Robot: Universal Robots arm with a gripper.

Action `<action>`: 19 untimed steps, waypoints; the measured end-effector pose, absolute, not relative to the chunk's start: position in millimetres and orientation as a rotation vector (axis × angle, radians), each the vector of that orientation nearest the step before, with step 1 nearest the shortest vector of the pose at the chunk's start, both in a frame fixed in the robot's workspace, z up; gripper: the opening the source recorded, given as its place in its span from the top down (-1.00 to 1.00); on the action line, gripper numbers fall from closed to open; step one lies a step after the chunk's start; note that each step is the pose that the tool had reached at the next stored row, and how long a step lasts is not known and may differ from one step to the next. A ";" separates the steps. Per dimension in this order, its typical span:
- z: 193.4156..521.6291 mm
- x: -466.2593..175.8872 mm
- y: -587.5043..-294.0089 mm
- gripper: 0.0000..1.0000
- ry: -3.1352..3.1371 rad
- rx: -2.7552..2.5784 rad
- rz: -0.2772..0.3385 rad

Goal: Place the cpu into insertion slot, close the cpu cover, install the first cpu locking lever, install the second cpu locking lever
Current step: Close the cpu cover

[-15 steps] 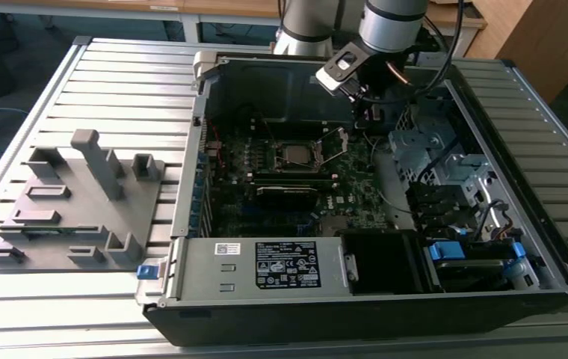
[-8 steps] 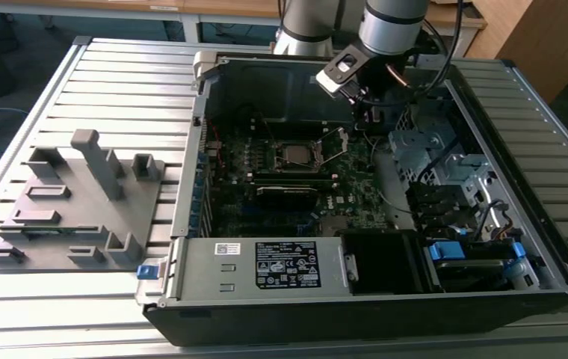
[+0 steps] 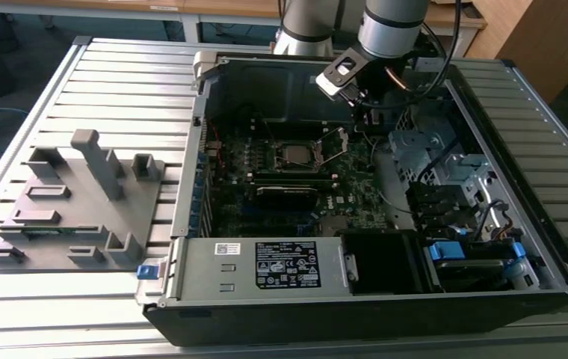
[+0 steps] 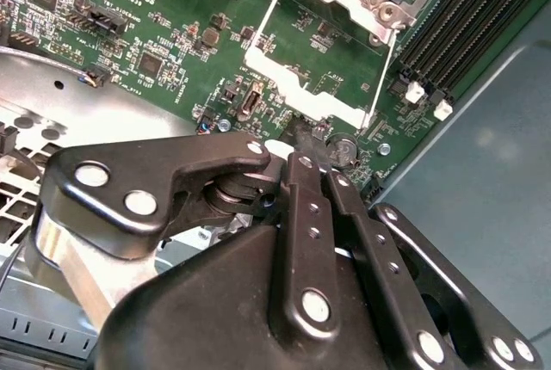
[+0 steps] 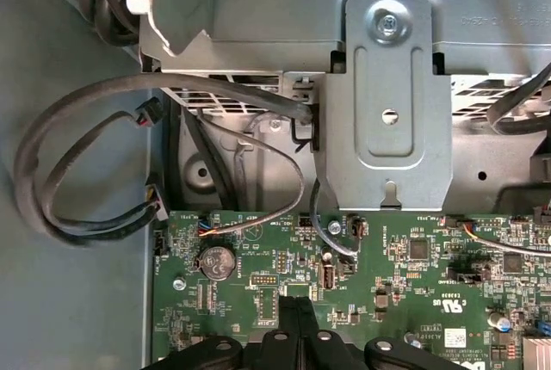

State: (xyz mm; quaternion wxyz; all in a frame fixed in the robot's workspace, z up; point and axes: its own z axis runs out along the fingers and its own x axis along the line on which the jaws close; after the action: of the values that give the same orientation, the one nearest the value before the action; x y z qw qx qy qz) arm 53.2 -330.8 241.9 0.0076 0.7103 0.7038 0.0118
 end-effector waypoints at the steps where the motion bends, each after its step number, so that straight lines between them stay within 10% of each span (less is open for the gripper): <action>1: 241.9 53.2 -330.8 0.80 2.200 2.221 0.037; 19: 241.6 22.7 -330.8 0.80 2.201 2.221 0.039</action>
State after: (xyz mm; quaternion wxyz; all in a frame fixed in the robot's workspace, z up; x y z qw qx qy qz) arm 22.7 -330.8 241.6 0.0073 0.7102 0.7038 0.0125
